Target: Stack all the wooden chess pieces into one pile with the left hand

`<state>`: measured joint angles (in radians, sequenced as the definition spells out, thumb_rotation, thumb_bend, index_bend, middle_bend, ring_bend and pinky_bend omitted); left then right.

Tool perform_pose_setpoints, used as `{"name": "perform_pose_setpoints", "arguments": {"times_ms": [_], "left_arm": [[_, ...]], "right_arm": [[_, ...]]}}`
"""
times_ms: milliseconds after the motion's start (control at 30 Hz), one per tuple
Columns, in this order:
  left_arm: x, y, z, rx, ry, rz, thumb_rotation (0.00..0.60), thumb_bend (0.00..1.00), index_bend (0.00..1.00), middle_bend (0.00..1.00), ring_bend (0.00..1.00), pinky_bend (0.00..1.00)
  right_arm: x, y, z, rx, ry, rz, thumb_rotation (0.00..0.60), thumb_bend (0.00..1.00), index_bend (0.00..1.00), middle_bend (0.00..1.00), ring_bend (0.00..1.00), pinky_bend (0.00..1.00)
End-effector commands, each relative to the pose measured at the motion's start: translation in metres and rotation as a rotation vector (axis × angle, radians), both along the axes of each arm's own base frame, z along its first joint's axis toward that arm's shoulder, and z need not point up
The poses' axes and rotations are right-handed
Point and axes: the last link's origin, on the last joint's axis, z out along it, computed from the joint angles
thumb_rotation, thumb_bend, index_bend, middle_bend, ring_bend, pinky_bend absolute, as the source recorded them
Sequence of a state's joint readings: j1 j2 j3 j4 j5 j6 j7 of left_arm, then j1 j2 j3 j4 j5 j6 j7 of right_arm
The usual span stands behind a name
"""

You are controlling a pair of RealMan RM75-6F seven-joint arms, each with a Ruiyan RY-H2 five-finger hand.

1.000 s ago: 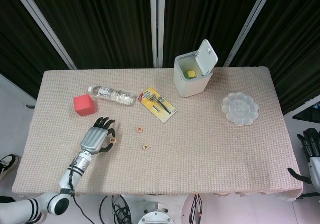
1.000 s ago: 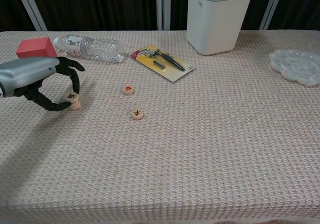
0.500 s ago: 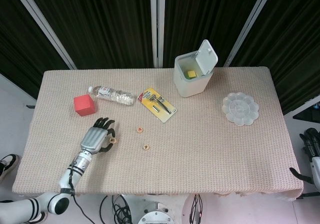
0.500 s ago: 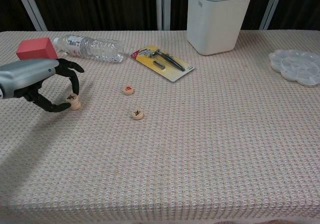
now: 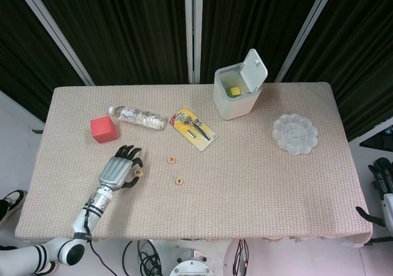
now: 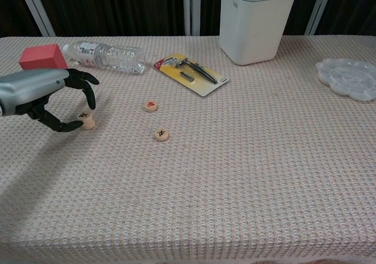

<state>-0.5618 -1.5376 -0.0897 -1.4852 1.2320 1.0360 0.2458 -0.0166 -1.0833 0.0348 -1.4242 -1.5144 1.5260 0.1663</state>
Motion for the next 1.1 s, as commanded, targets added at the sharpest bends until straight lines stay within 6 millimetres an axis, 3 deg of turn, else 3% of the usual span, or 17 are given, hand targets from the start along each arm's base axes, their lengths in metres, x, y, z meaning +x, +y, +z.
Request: {"name": "perform_pose_setpoints", "arguments": {"times_ms": [33,233,467,867,1100], "left_arm": [[0.013,-0.002,0.002,0.011,-0.039,-0.039,0.600,0.33,0.38,0.08,0.00,0.00],[0.049,-0.013,-0.013,-0.060,-0.070,-0.148,0.600,0.33,0.38,0.08,0.00,0.00],[0.074,-0.027,-0.056,-0.149,-0.093,-0.216,0.600,0.32,0.39,0.08,0.00,0.00],[0.081,-0.010,-0.080,-0.141,-0.088,-0.206,0.600,0.32,0.37,0.08,0.00,0.00],[0.078,-0.003,-0.078,-0.121,-0.079,-0.201,0.600,0.32,0.36,0.08,0.00,0.00]], "right_arm": [[0.000,0.000,0.000,-0.002,-0.001,-0.001,0.600,0.07,0.00,0.00,0.00,0.00],[0.000,0.000,-0.003,0.010,-0.004,-0.001,0.600,0.07,0.00,0.00,0.00,0.00],[-0.001,0.001,-0.004,0.012,-0.005,0.000,0.600,0.07,0.00,0.00,0.00,0.00],[-0.004,0.002,-0.001,0.014,-0.023,-0.004,0.600,0.07,0.00,0.00,0.00,0.00],[-0.006,0.001,0.002,0.011,-0.020,-0.010,0.600,0.07,0.00,0.00,0.00,0.00]]}}
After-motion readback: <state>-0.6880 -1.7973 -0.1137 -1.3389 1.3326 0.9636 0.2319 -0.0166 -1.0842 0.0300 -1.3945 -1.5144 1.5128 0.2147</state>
